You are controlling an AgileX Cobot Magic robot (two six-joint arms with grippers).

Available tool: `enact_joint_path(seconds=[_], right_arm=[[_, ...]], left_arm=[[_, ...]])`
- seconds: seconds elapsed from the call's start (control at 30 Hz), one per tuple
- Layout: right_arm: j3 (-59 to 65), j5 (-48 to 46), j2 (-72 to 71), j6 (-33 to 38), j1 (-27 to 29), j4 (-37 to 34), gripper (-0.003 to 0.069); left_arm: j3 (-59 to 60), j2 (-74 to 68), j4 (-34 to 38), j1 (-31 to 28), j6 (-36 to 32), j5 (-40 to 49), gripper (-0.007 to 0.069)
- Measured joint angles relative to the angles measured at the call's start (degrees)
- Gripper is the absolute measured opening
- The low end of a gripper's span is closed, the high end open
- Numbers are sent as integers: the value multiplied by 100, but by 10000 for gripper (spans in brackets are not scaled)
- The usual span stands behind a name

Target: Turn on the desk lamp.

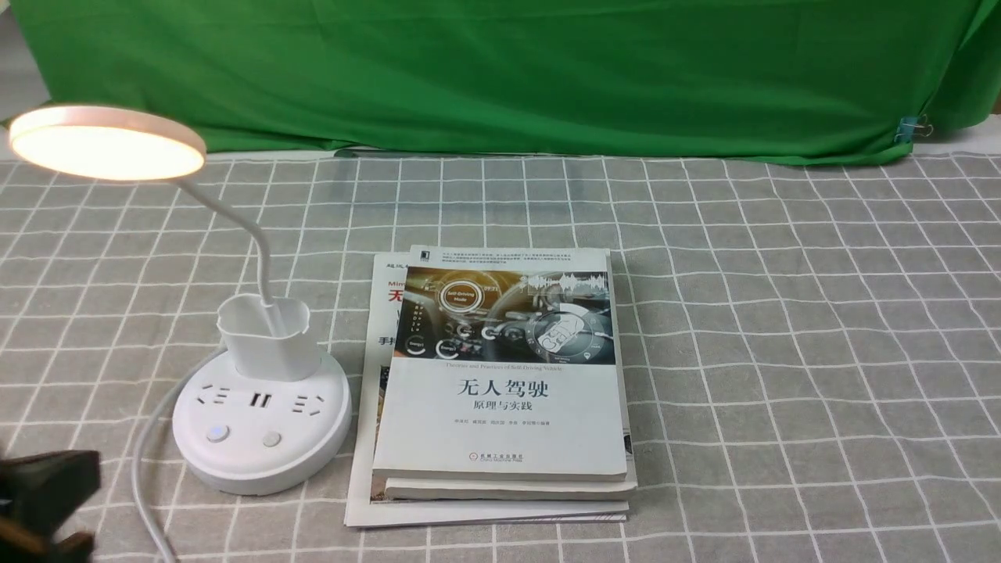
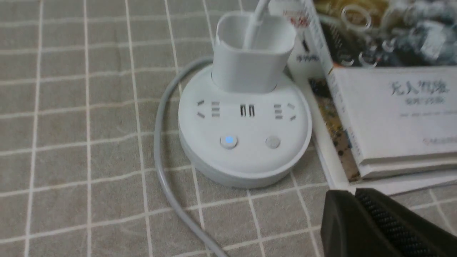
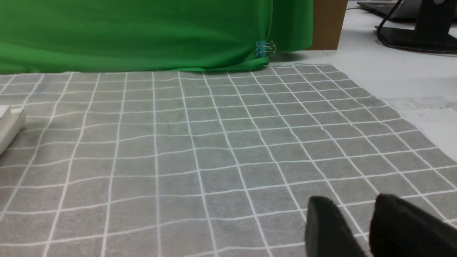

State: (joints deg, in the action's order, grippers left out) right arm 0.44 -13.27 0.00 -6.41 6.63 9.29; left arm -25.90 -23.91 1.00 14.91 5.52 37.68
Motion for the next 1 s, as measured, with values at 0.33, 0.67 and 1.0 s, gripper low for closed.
enact_joint_path(seconds=[0.33,0.67,1.0], right_arm=[[0,0,0,0,0,0,245],[0,0,0,0,0,0,245],[0,0,0,0,0,0,245]], left_arm=[[76,2059,-147,0,-26,-158,20],[76,2140,-152,0,-30,-158,20],[208,2147,-201,-52,-150,-357,20]])
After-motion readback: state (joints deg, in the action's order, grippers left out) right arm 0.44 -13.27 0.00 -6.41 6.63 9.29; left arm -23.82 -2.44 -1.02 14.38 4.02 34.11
